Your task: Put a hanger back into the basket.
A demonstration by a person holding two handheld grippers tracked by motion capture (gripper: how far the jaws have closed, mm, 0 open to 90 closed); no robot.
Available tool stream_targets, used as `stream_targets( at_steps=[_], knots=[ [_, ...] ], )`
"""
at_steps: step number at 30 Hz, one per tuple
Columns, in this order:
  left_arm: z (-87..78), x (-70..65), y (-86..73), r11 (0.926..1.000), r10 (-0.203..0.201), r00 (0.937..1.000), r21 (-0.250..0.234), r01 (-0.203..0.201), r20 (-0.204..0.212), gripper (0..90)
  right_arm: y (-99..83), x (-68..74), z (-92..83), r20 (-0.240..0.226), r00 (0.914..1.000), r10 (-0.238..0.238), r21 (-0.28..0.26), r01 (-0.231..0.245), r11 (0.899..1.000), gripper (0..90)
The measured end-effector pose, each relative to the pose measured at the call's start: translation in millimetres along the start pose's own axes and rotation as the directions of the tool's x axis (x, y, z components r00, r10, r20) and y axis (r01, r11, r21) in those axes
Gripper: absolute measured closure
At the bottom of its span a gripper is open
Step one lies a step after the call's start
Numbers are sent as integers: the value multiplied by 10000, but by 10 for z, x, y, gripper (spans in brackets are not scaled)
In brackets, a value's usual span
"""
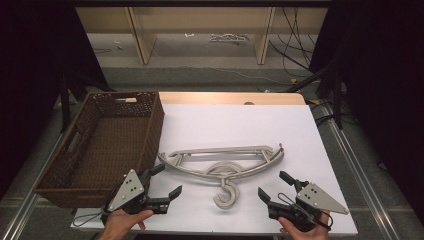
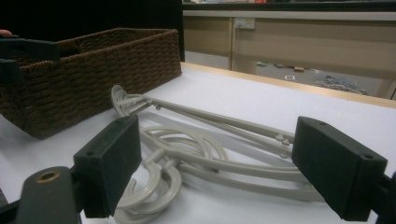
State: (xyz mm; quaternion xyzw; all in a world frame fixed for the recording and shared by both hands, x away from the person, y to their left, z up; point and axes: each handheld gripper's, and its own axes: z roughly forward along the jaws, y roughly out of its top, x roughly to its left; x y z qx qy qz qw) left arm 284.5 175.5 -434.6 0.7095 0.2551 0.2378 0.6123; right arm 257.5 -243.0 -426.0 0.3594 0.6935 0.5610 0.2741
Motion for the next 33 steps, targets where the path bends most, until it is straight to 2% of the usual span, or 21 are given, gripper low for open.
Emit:
stream_targets(
  at_steps=[3, 4, 7, 16, 21, 22, 23, 24, 27, 28, 30, 31, 32, 33],
  knots=[
    [16, -1, -7, 9999, 35, 10000, -97, -35, 46, 164, 4, 5, -4, -8, 10000, -26, 106, 26, 9999, 170],
    [10, -3, -6, 9999, 124, 9999, 78, -124, 27, 164, 4, 4, -4, -2, 10000, -33, 110, 33, 9999, 170],
    [15, -11, -7, 9998, 189, 9998, 109, -190, 42, 165, -1, 2, 8, -63, 10000, -26, -21, 26, 10000, 171],
    [60, -67, -22, 9972, 661, 9967, 306, -676, 462, 168, -7, -7, 17, -54, 10000, -55, -25, 55, 10000, 174],
    [101, -54, -14, 9969, 682, 9967, 370, -698, 440, 168, -10, -12, 16, 49, 10000, -54, 13, 54, 10000, 174],
    [152, -47, -2, 9954, 810, 9955, 467, -833, 495, 166, -14, 2, 9, 78, 9997, 216, 200, -218, 9996, 175],
    [152, -47, -2, 9954, 810, 9955, 467, -833, 495, 167, -14, 2, 9, 78, 9997, 216, 200, -218, 9996, 175],
    [212, -51, 9, 9951, 829, 9948, 486, -858, 584, 170, -24, -25, 38, 48, 10000, -44, -112, 44, 9999, 175],
    [287, -56, 13, 9941, 793, 9942, 684, -843, 729, 176, -20, -20, 17, 74, 9999, 97, 103, -98, 9999, 177],
    [373, -71, 7, 9911, 822, 9924, 968, -911, 920, 175, -15, -8, -5, 108, 9994, 317, 376, -321, 9988, 178],
    [465, -95, 12, 9873, 823, 9905, 1266, -961, 1104, 176, -17, -14, -4, 96, 9995, 301, 331, -304, 9990, 179],
    [465, -95, 12, 9873, 823, 9905, 1266, -961, 1104, 176, -18, -21, -3, 129, 9996, 261, 282, -265, 9993, 179],
    [540, -120, 28, 9831, 914, 9878, 1467, -1096, 1258, 176, -20, -22, -1, 105, 9995, 290, 298, -293, 9991, 179],
    [540, -120, 28, 9831, 914, 9878, 1467, -1096, 1258, 176, -20, -22, -1, 105, 9995, 290, 298, -293, 9991, 179]
  ],
)
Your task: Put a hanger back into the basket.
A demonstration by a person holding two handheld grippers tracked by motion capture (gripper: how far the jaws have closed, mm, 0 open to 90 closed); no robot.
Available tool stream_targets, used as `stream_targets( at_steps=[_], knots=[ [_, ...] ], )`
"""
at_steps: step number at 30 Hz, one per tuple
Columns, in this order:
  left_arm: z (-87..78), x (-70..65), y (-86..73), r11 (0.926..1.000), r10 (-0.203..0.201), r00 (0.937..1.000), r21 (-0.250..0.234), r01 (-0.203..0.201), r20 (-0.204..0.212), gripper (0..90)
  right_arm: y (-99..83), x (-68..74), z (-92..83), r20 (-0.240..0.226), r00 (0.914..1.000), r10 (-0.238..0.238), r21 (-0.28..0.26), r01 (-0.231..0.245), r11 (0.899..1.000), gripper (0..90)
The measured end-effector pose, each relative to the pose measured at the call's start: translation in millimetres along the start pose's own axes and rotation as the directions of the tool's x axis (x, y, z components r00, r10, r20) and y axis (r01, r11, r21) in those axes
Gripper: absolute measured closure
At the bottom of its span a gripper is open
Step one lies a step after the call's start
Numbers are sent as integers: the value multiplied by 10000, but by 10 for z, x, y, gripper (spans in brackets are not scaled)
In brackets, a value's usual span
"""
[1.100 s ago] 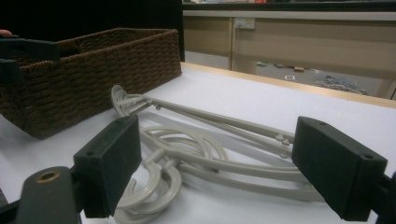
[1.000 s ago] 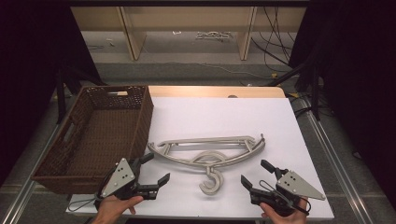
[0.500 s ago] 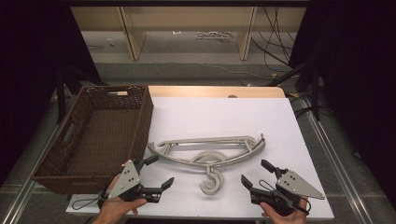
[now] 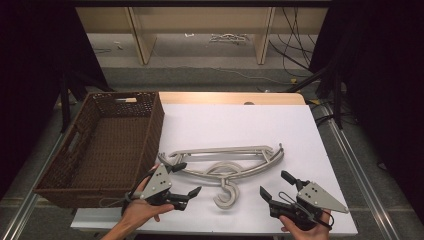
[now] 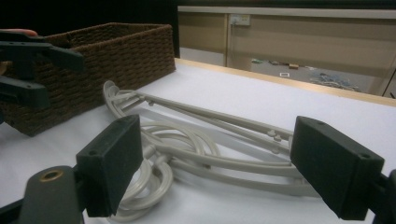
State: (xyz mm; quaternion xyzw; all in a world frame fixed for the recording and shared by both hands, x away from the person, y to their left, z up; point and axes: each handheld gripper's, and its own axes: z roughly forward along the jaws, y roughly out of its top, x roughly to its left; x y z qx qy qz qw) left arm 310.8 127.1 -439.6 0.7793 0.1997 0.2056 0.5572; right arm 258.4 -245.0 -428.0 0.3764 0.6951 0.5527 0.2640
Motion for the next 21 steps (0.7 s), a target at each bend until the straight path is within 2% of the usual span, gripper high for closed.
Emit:
stream_targets(
  at_steps=[1, 2, 4, 6, 8, 10, 11, 12, 14, 15, 16, 17, 18, 19, 20, 21],
  knots=[
    [58, -9, 26, 9997, 197, 9997, 128, -199, 124, 176, -1, 2, 1, -14, 10000, 43, 23, -43, 10000, 179],
    [125, -15, 53, 9985, 398, 9983, 360, -413, 426, 219, 0, -4, -11, 73, 10000, -1, 167, 0, 9999, 180],
    [188, -27, 70, 9968, 562, 9973, 545, -588, 476, 224, -5, -14, 0, -4, 10000, -24, 42, 24, 10000, 180],
    [264, -27, 91, 9929, 735, 9949, 885, -796, 696, 225, -10, -16, -2, 17, 10000, 9, 65, -9, 10000, 180],
    [346, -36, 103, 9865, 882, 9921, 1303, -994, 893, 229, -8, -16, -3, 8, 10000, 34, 86, -34, 10000, 180],
    [434, -43, 104, 9739, 1191, 9864, 1803, -1382, 1130, 232, -9, -14, -1, 8, 10000, 2, 75, -2, 10000, 180],
    [486, -44, 105, 9614, 1505, 9804, 2122, -1751, 1271, 244, -8, -14, -4, -24, 10000, 1, 145, -1, 9999, 180],
    [486, -44, 105, 9614, 1505, 9804, 2122, -1751, 1271, 250, -7, -12, -3, -29, 10000, -4, 138, 5, 9999, 180],
    [591, -45, 110, 9311, 2154, 9639, 2648, -2509, 1563, 252, -7, -9, 0, -70, 10000, 39, 163, -38, 9999, 180],
    [614, -45, 111, 9269, 2226, 9615, 2705, -2600, 1615, 272, -9, -15, 2, -30, 10000, -40, 150, 40, 9999, 180],
    [650, -45, 113, 9188, 2368, 9568, 2812, -2771, 1689, 291, -10, -15, 1, -36, 10000, -16, 186, 17, 9998, 180],
    [674, -47, 110, 9164, 2443, 9559, 2835, -2826, 1632, 296, -10, -17, 1, -42, 10000, -3, 178, 3, 9998, 180],
    [712, -42, 107, 9101, 2571, 9523, 2902, -2957, 1643, 309, -12, -17, 6, 9, 10000, -4, 85, 3, 10000, 180],
    [712, -42, 107, 9101, 2571, 9523, 2902, -2957, 1643, 339, -16, -15, 19, -95, 9999, 81, -33, -81, 10000, 180],
    [737, -33, 110, 9003, 2664, 9476, 3056, -3099, 1762, 339, -16, -15, 19, -95, 9999, 81, -33, -81, 10000, 180],
    [783, -25, 103, 8915, 2852, 9422, 3124, -3281, 1757, 376, -18, -14, 18, -94, 9999, 82, -35, -83, 10000, 180]
  ],
)
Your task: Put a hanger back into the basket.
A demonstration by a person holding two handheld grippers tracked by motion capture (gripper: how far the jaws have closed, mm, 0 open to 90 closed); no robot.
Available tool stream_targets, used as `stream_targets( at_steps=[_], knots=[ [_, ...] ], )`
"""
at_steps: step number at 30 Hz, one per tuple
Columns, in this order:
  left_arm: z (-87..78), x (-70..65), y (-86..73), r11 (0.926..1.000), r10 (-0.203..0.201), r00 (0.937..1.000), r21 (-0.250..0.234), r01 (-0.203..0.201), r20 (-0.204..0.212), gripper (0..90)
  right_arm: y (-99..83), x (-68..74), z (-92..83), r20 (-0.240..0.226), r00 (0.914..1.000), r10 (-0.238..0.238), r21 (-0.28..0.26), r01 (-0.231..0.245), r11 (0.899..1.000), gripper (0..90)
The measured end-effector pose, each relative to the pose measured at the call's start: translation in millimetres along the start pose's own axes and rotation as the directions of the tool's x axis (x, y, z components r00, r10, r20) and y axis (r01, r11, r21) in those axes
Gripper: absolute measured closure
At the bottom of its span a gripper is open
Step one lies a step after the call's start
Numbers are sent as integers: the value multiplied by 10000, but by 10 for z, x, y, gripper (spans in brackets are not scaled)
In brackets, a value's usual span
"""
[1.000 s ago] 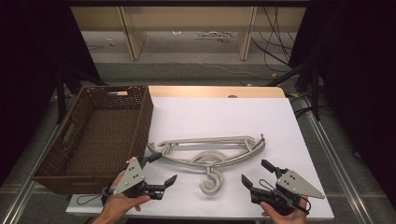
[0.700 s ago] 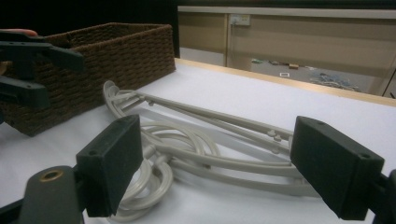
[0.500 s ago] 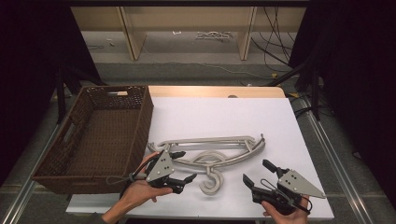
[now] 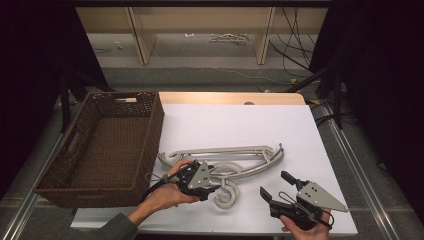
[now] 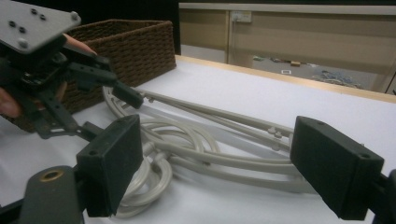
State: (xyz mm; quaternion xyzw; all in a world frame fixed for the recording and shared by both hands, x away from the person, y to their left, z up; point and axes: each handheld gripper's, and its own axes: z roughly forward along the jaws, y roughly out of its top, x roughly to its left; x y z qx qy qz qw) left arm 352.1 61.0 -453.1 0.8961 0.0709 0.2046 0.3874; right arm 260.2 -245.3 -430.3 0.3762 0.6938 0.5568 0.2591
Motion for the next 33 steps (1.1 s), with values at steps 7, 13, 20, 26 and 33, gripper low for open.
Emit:
stream_targets(
  at_steps=[7, 13, 20, 26, 33],
  knots=[
    [88, 41, 12, 9978, 449, 9985, 482, -463, 303, 478, 6, -2, -12, 78, 10000, -60, 230, 59, 9997, 180],
    [139, 100, 58, 9895, 1102, 9927, 888, -1142, 485, 553, 2, -6, -3, 50, 10000, -84, 145, 83, 9999, 182],
    [209, 116, 92, 9755, 1577, 9851, 1443, -1662, 688, 572, -2, -11, -2, 14, 10000, -71, 213, 71, 9997, 185],
    [296, 100, 76, 9622, 1963, 9767, 1747, -2089, 871, 599, -9, -14, 3, 110, 9999, -37, 359, 33, 9994, 192],
    [306, 142, 104, 9562, 2059, 9745, 1936, -2196, 888, 734, -6, -13, 4, 71, 10000, -16, 374, 13, 9993, 194]
  ],
)
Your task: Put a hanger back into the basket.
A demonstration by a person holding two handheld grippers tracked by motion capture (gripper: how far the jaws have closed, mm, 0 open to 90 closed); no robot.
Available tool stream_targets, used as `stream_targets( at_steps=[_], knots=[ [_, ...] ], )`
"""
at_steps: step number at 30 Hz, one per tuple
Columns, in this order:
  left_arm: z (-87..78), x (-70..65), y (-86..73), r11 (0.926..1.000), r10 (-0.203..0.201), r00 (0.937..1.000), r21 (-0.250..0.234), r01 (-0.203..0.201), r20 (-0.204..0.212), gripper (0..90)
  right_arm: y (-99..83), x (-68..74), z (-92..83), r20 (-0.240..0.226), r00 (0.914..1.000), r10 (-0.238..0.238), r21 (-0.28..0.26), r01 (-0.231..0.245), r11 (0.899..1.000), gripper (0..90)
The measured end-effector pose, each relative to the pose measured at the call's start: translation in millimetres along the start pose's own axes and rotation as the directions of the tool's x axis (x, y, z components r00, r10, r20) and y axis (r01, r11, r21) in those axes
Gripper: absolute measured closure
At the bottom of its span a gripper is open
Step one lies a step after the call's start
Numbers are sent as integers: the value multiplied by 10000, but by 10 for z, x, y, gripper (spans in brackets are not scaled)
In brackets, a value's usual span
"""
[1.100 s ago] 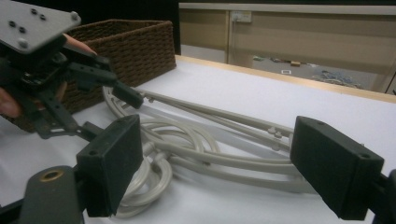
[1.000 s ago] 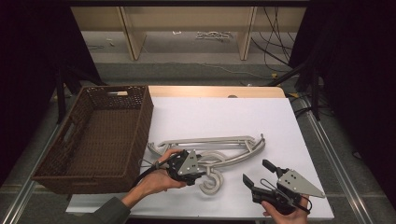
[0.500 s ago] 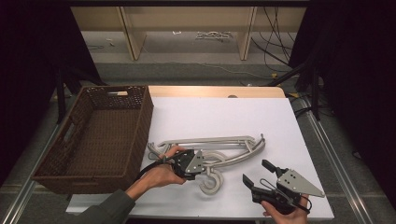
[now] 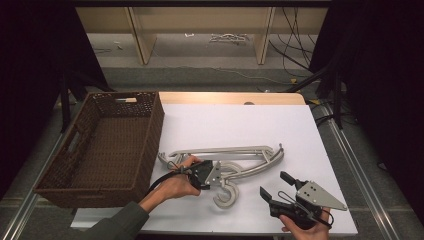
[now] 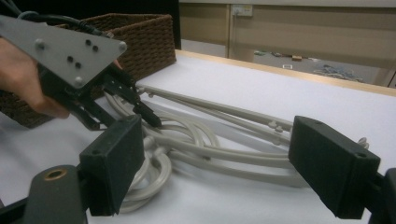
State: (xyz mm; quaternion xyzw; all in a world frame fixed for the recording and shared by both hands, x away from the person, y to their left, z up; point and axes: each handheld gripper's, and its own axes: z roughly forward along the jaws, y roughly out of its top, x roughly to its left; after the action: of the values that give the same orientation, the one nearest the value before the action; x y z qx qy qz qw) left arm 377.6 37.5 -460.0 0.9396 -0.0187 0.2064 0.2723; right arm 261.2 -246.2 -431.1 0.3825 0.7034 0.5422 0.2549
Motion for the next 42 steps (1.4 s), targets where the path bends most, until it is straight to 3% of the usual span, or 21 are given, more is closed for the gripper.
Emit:
stream_targets(
  at_steps=[4, 8, 10, 11, 14, 21, 23, 26, 30, 31, 36, 38, 39, 40, 41, 42],
  knots=[
    [-15, 8, 15, 9997, 241, 9997, 46, -241, -14, 766, 0, -2, 1, -5, 10000, -3, 0, 3, 10000, 195],
    [-81, 14, 53, 9969, 679, 9974, -390, -689, -251, 806, 6, 2, -5, -28, 10000, 90, 168, -90, 9998, 196],
    [-91, 18, 63, 9966, 690, 9972, -430, -702, -278, 814, 5, -3, 0, -17, 10000, -20, 152, 20, 9999, 197],
    [-112, 30, 74, 9962, 471, 9983, -715, -496, -353, 814, 2, -2, 6, -101, 9999, 24, 96, -23, 10000, 197],
    [-140, 71, 66, 9936, 489, 9973, -992, -542, -556, 812, 7, -1, -6, -31, 10000, 59, 144, -59, 9999, 197],
    [-212, 144, 35, 9879, 89, 9985, -1541, -170, -532, 810, 3, -8, 2, -17, 10000, -34, 92, 34, 10000, 197],
    [-266, 179, 40, 9813, -250, 9981, -1922, 137, -567, 810, 2, -8, 2, -16, 10000, -17, 46, 17, 10000, 197],
    [-328, 206, 59, 9764, -395, 9972, -2144, 250, -636, 810, 1, -9, 2, -18, 10000, -21, 55, 21, 10000, 197],
    [-472, 276, 93, 9567, -1090, 9934, -2751, 953, -348, 810, 0, -11, -1, -24, 10000, 23, 103, -22, 9999, 197],
    [-539, 302, 103, 9368, -1699, 9854, -3120, 1581, -107, 810, -7, -9, 10, -127, 9999, 106, 47, -106, 9999, 197],
    [-671, 369, 102, 9100, -2488, 9685, -3406, 2365, 79, 810, -5, -18, 1, -16, 10000, 30, 137, -30, 9999, 197],
    [-708, 391, 91, 8907, -2873, 9571, -3574, 2811, 368, 810, -5, -20, -3, -38, 10000, 52, 184, -52, 9998, 197],
    [-733, 396, 86, 8802, -3142, 9479, -3577, 3119, 533, 810, -6, -20, 1, -64, 9999, 82, 180, -81, 9998, 197],
    [-733, 396, 86, 8802, -3142, 9479, -3577, 3119, 533, 810, -6, -22, 0, -29, 10000, 57, 225, -57, 9997, 197],
    [-775, 419, 76, 8646, -3420, 9366, -3648, 3455, 766, 810, -10, -23, 3, -17, 10000, 65, 146, -65, 9999, 197],
    [-792, 428, 75, 8594, -3519, 9319, -3642, 3588, 876, 810, -11, -23, 2, -8, 10000, 83, 126, -83, 9999, 197]
  ],
)
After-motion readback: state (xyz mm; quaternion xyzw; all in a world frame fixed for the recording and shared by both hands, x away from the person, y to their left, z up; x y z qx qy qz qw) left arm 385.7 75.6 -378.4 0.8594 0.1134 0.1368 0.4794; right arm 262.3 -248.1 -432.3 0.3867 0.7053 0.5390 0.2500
